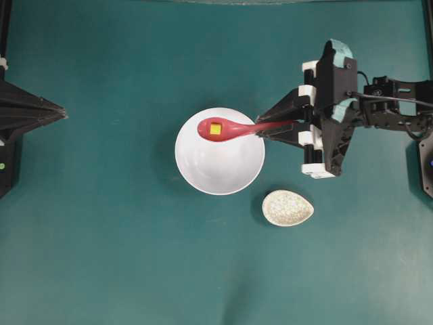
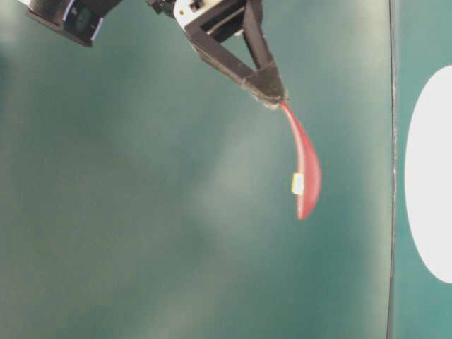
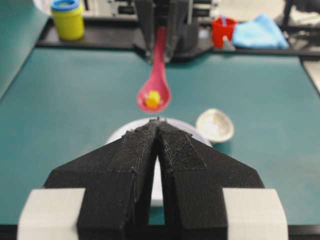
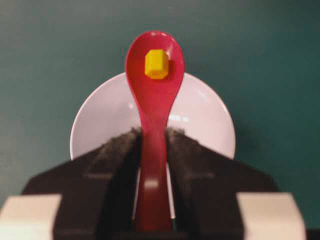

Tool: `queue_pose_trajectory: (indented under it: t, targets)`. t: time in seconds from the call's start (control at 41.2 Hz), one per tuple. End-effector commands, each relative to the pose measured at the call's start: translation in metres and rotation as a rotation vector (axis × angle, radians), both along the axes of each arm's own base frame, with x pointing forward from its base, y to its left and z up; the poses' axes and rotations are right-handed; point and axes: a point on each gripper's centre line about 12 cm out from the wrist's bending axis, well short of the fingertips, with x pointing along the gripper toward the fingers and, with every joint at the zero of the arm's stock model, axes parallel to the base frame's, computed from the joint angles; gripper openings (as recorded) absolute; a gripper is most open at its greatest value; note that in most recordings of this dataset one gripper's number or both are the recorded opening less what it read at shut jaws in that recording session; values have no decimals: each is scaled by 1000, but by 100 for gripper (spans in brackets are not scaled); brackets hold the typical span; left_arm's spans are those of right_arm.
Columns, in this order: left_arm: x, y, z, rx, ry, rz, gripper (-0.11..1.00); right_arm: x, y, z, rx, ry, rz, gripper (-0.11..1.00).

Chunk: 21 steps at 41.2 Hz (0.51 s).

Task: Scoop the yellow hexagonal prism block from the bowl with a spoon using the right arm.
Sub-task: 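Lift the spoon carrying the yellow block up out of the bowl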

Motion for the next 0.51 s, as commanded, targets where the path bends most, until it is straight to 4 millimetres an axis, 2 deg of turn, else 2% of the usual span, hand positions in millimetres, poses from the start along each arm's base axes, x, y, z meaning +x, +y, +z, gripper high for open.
queue_pose_trajectory:
  t: [0.0, 0.486]
  targets:
    - [1, 0, 13, 2, -34, 1, 3, -1, 0, 20, -20, -57, 6, 24]
    - [1, 0, 15, 5, -38, 1, 3, -10, 0, 35, -32, -104, 7, 24]
